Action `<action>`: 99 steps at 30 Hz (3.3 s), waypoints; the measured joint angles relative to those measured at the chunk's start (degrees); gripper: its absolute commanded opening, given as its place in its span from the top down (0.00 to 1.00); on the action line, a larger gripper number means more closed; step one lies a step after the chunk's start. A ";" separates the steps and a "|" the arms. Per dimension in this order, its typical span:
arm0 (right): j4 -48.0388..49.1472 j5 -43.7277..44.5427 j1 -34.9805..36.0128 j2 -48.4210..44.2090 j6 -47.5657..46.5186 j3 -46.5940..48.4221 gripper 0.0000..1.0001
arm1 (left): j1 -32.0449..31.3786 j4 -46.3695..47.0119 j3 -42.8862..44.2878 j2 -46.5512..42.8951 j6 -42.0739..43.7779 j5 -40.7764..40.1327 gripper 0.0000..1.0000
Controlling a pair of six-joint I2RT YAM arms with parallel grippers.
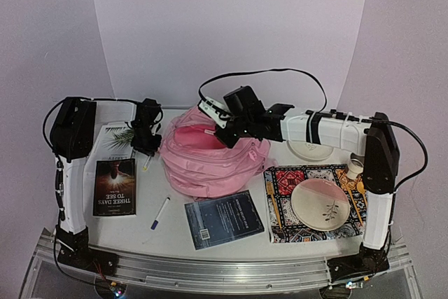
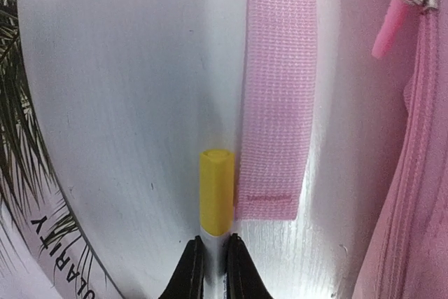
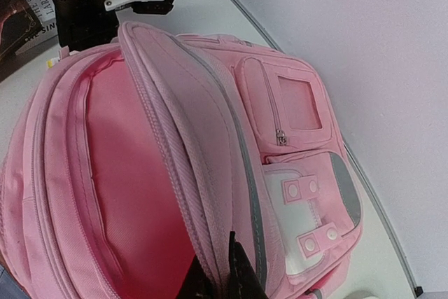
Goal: Pack the student bag
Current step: Grab the pen at the center of the board, then place the pen in the upper front pocket of the bag.
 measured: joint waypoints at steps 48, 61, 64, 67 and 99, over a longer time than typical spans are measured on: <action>-0.71 -1.63 -0.07 0.00 1.81 0.93 1.00 | -17.66 47.93 -44.41 -47.84 63.56 16.50 1.00; -1.43 -2.37 -0.15 0.00 2.70 1.66 1.00 | -20.03 51.88 -39.33 -37.97 77.50 15.19 0.98; -1.66 -2.64 -0.17 0.00 2.97 2.00 1.00 | -20.21 52.97 -38.30 -35.37 79.89 14.73 0.95; -1.71 -2.97 -0.17 0.00 3.08 2.00 1.00 | -20.22 54.73 -37.86 -33.19 81.59 13.98 0.92; -1.93 -3.35 -0.15 0.94 3.04 2.98 1.00 | -20.31 60.15 -46.41 -49.81 61.90 3.78 0.14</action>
